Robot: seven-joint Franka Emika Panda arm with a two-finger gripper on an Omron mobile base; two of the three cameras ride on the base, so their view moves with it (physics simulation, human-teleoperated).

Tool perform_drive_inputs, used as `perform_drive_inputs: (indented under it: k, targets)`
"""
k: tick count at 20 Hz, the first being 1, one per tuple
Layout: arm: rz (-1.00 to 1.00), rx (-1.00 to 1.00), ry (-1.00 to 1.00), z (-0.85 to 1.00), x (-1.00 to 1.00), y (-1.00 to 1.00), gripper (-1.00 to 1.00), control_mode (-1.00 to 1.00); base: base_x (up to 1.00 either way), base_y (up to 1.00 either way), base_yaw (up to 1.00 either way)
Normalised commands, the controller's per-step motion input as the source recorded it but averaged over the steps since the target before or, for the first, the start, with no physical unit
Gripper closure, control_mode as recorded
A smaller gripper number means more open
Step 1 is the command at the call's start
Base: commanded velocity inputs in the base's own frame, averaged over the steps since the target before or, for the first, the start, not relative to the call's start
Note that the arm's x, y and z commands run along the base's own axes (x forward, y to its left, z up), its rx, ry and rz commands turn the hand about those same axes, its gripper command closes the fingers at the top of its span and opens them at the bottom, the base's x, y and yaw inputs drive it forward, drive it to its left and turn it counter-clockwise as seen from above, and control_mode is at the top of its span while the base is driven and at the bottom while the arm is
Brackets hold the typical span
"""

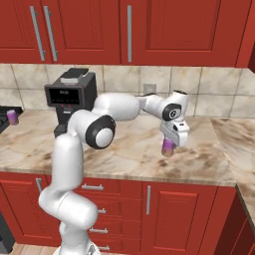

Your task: Four empty soda cans are scattered around the kitchen. Gather all the cans and cluster them next to the stove for recycling.

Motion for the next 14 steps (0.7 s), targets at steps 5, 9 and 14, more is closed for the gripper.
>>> perform_drive_inputs:
  k: [5, 9, 14]
  targets:
    - [0.02, 0.00, -0.05, 0.35, -0.25, 0.27, 1.00, -1.00, 0.00, 0.00, 0.00]
    - [0.04, -0.01, -0.02, 0.24, -0.30, 0.30, 1.00, -1.00, 0.00, 0.00, 0.00]
    - [0.08, -0.01, -0.03, 0.12, -0.32, 0.36, 1.00, -1.00, 0.00, 0.00, 0.00]
